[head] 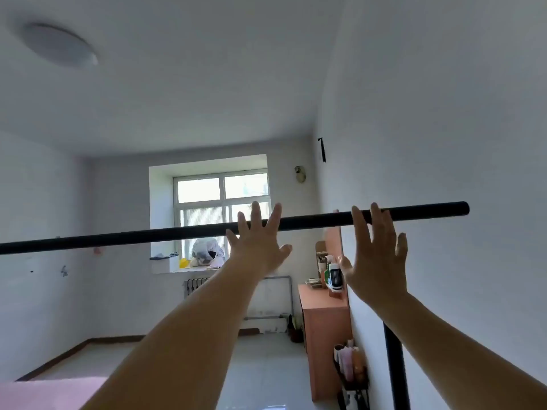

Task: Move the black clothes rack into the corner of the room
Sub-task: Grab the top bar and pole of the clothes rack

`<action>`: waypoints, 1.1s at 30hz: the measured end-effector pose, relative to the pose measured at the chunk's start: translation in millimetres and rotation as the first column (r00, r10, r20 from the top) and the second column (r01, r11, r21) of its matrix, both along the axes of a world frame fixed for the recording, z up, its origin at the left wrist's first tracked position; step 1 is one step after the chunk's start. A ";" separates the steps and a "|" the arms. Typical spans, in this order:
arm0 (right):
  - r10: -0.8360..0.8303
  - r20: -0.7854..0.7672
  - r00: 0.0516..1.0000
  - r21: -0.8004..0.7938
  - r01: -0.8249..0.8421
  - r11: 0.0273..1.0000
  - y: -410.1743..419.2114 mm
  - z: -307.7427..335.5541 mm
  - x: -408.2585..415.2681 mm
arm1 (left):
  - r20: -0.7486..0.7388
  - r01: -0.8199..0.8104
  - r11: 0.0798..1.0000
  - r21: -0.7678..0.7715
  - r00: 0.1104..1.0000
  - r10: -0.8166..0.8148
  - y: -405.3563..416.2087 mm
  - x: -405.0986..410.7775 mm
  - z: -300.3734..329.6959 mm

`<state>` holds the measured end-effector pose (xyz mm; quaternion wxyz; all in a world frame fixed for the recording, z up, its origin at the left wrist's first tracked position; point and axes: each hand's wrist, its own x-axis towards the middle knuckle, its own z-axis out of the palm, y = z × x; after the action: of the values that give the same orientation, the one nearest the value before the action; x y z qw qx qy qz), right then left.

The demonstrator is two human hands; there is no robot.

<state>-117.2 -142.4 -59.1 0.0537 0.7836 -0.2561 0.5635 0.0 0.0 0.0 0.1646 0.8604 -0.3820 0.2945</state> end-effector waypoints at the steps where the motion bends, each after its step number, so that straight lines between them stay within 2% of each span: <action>1: 0.007 0.024 1.000 0.033 -0.008 0.999 -2.0 -3.6 -2.2 | 0.014 -0.035 0.999 0.024 0.999 0.035 -4.6 -2.2 -4.0; 6: 0.098 0.130 0.987 0.121 -0.114 0.986 -18.4 -25.5 0.5 | 0.074 -0.205 0.977 -0.053 0.975 0.209 -19.3 -5.8 -18.1; 9: 0.141 0.216 0.966 0.146 -0.175 0.974 -22.5 -32.9 5.6 | 0.034 -0.272 0.958 -0.090 0.961 0.276 -28.3 -10.1 -22.9; 14: 0.147 0.358 0.922 0.220 -0.236 0.947 -32.8 -37.0 14.9 | -0.020 -0.214 0.968 -0.134 0.977 0.214 -38.0 -6.7 -31.2; 22: 0.211 0.414 0.886 0.234 -0.328 0.915 -45.7 -39.6 28.0 | -0.029 -0.127 0.990 -0.062 0.992 0.125 -34.3 15.8 -35.9; 33: 0.267 0.461 0.846 0.186 -0.386 0.904 -35.1 -43.8 43.3 | -0.141 -0.061 0.998 -0.015 0.988 0.059 -27.2 47.9 -22.1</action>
<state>-74.0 -177.5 -103.0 -0.2088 0.6737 -0.1981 0.6806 47.9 -27.2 -22.1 0.1904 0.8885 -0.3406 0.2414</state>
